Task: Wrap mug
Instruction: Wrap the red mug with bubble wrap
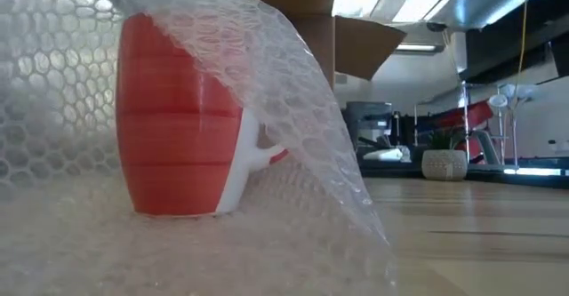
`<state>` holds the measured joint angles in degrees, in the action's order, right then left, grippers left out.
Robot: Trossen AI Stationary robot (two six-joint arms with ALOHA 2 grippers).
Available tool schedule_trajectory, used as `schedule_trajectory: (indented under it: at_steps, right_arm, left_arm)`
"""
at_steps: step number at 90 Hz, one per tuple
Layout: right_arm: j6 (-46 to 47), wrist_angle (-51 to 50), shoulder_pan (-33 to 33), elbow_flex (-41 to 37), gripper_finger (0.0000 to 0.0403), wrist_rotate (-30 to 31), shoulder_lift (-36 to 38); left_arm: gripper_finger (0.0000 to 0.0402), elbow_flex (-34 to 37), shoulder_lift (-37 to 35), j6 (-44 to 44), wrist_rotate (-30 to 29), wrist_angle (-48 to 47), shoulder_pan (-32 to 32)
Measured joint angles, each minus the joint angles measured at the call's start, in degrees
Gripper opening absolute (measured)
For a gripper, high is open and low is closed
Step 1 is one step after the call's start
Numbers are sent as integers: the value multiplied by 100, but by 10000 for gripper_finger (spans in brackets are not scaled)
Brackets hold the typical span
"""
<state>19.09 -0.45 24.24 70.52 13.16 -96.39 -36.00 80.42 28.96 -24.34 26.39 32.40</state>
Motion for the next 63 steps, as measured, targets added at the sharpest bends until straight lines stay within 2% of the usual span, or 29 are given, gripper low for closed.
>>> schedule_trajectory:
  at_steps: [21,38,63]
  right_arm:
    - [43,82,8,-2,0,-319,-103]
    - [12,737,10,0,0,-719,-373]
    - [11,747,-126,241,0,-916,-1107]
  left_arm:
    - [60,-208,11,-268,-1,18,-219]
    - [102,-211,68,-187,48,-35,-556]
    - [127,-209,170,-254,100,72,-845]
